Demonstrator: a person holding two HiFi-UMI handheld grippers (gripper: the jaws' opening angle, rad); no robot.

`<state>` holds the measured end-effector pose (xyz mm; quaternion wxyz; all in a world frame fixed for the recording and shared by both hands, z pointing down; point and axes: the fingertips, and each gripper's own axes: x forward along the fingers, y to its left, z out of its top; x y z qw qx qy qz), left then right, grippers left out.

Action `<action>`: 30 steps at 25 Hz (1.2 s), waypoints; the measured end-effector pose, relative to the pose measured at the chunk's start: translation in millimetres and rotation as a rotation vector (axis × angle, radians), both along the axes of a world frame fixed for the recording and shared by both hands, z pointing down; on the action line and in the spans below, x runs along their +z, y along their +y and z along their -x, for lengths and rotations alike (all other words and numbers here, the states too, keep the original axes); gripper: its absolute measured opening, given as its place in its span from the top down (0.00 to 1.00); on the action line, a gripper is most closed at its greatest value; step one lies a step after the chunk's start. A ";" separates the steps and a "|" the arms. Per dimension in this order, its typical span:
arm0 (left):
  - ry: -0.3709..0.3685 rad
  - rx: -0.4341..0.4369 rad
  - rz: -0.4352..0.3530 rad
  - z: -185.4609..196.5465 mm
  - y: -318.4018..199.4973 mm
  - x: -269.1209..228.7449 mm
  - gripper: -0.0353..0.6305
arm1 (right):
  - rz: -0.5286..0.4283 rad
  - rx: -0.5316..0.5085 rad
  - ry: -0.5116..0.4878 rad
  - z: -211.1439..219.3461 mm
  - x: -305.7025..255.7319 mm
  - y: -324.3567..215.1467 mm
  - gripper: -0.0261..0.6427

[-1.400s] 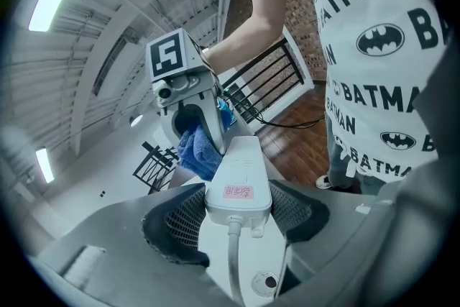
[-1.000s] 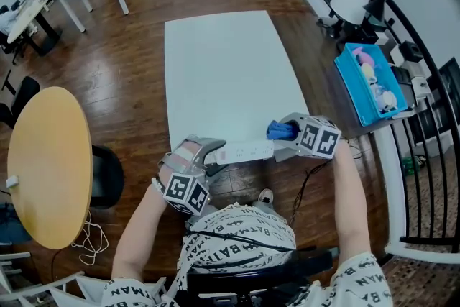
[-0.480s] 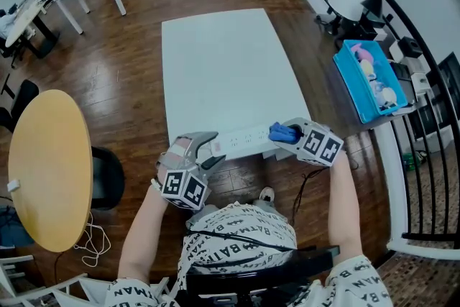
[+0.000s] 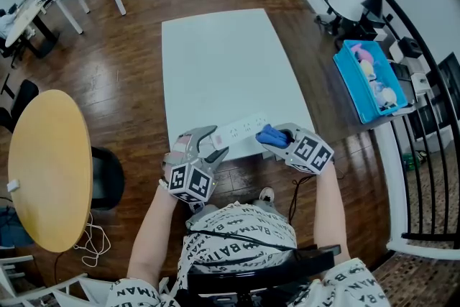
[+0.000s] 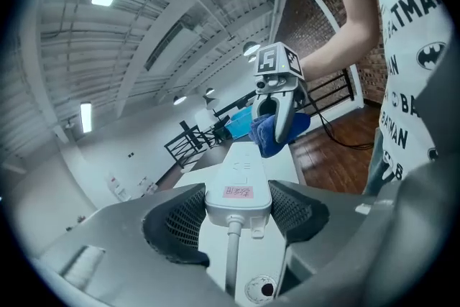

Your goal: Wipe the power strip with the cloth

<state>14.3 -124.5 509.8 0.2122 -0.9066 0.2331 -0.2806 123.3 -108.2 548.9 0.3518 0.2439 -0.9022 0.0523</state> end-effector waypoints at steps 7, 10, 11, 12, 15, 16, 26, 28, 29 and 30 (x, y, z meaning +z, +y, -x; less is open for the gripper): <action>0.070 -0.075 0.066 -15.2 -11.0 14.0 0.53 | -0.015 -0.085 -0.071 68.1 0.7 7.7 0.76; 0.105 -0.104 0.105 -10.5 -17.5 24.3 0.53 | 0.007 -0.085 -0.084 79.3 0.3 7.9 0.76; 0.115 -0.108 0.125 -8.1 -18.6 31.5 0.53 | 0.016 -0.080 -0.082 78.3 2.8 8.0 0.76; 0.119 -0.109 0.147 -5.9 -19.5 41.0 0.53 | 0.023 -0.074 -0.077 75.5 6.2 8.1 0.76; 0.104 -0.108 0.224 -1.7 -23.0 77.8 0.53 | 0.037 -0.037 -0.076 62.6 15.2 7.2 0.76; 0.098 -0.110 0.254 0.2 -23.9 90.4 0.53 | 0.038 -0.023 -0.074 56.9 18.5 6.9 0.76; 0.062 -0.111 0.432 13.3 -25.1 155.8 0.53 | 0.051 0.115 -0.077 8.7 31.5 11.1 0.76; 0.031 -0.102 0.454 13.7 -26.7 167.1 0.53 | 0.035 0.147 -0.076 3.8 32.0 7.7 0.76; 0.014 -0.098 0.463 14.4 -27.6 173.2 0.53 | 0.024 0.173 -0.070 1.7 32.4 4.8 0.76; -0.005 -0.095 0.470 15.8 -28.7 178.9 0.53 | 0.014 0.204 -0.062 -0.1 33.0 1.5 0.76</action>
